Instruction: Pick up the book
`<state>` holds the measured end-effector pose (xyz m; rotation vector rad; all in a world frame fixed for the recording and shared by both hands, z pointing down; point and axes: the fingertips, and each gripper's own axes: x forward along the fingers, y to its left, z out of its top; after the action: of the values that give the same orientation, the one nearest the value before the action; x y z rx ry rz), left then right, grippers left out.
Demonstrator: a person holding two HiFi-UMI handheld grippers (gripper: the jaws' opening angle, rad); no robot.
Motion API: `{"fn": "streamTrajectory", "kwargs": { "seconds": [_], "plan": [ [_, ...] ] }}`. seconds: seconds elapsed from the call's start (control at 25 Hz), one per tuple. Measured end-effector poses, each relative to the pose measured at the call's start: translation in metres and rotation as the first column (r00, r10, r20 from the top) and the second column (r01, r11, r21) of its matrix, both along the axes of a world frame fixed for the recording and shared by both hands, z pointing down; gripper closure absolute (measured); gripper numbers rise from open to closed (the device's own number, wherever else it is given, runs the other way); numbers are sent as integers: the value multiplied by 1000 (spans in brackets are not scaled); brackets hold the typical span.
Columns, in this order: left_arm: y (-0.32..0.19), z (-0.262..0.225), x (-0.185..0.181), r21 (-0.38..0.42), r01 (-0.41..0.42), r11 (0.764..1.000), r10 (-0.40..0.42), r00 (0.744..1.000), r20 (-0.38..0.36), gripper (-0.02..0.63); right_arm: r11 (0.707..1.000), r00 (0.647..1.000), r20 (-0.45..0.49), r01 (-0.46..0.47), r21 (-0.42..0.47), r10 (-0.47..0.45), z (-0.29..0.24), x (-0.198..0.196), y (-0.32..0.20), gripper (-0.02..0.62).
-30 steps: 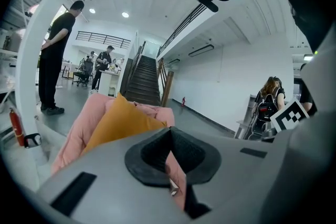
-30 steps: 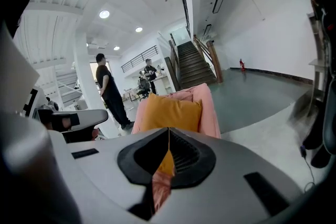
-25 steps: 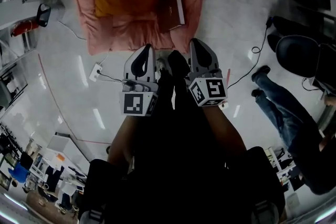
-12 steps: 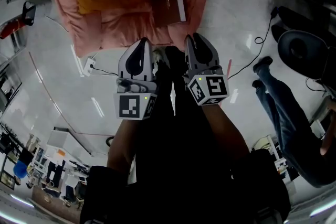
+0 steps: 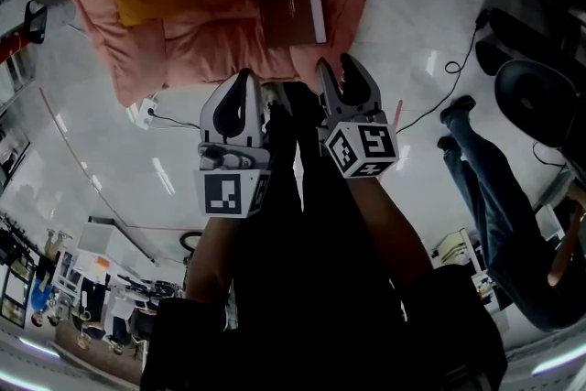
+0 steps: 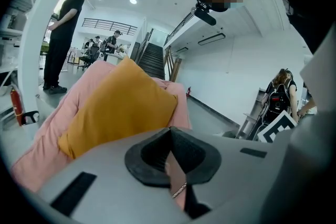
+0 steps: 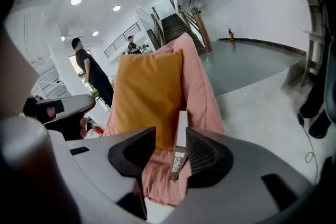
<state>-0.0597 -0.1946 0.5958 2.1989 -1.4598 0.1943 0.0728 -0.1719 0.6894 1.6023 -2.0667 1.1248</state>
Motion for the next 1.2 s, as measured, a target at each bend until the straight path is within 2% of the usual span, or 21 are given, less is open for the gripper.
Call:
{"fn": "streamTrajectory", "kwargs": {
  "seconds": [0.28, 0.68, 0.84, 1.2],
  "plan": [
    [3, 23, 12, -44, -50, 998, 50, 999, 13, 598, 998, 1000, -6, -2, -58, 1, 44, -7, -4, 400],
    [1, 49, 11, -58, -19, 998, 19, 1000, -13, 598, 994, 1000, -7, 15, -111, -15, 80, -9, -8, 388],
    [4, 60, 10, -86, -36, 996, 36, 999, 4, 598, 992, 1000, -10, 21, -124, -22, 89, -13, -11, 388],
    [6, 68, 16, -110, -32, 993, 31, 999, -12, 598, 988, 999, -9, 36, -149, -37, 101, -19, -18, 388]
  ]
}}
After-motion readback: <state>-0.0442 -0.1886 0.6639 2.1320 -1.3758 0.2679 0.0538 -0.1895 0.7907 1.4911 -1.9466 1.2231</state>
